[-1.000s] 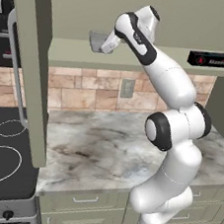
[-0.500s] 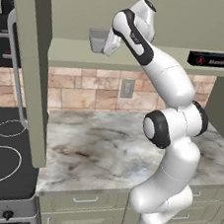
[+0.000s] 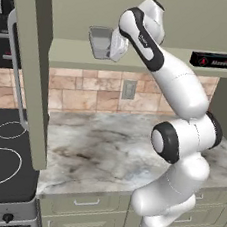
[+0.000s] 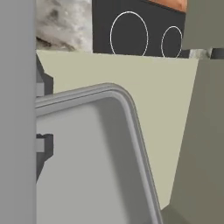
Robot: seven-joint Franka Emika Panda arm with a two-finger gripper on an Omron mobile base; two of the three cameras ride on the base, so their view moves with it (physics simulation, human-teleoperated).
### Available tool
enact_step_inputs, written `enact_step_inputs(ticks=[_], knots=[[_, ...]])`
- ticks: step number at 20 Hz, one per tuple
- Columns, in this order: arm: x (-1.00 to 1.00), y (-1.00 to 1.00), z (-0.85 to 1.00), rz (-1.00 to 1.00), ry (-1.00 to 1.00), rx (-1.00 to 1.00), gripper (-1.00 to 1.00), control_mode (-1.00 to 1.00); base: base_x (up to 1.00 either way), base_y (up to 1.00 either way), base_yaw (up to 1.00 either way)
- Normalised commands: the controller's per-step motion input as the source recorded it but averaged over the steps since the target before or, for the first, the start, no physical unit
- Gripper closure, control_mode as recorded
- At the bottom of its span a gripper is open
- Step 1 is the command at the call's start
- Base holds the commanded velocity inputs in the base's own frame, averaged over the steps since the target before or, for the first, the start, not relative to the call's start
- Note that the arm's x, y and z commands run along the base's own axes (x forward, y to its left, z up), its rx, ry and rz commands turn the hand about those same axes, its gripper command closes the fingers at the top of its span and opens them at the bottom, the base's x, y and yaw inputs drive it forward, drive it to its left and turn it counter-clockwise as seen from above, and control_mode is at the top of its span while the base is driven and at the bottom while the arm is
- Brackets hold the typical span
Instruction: Retrieve the tupperware and aluminum foil from the cabinet and place them on the dining counter near the plate with steak and garlic to prepare for storing leftovers.
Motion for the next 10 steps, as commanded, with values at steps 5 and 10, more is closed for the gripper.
enact_step_inputs(ticks=[5, 10], knots=[[-1.00, 0.00, 0.01, 0.06, 0.00, 0.00, 1.00, -1.00, 0.00, 0.00, 0.00], [-1.00, -0.05, 0.05, 0.01, -0.01, 0.00, 1.00, -1.00, 0.00, 0.00, 0.00]])
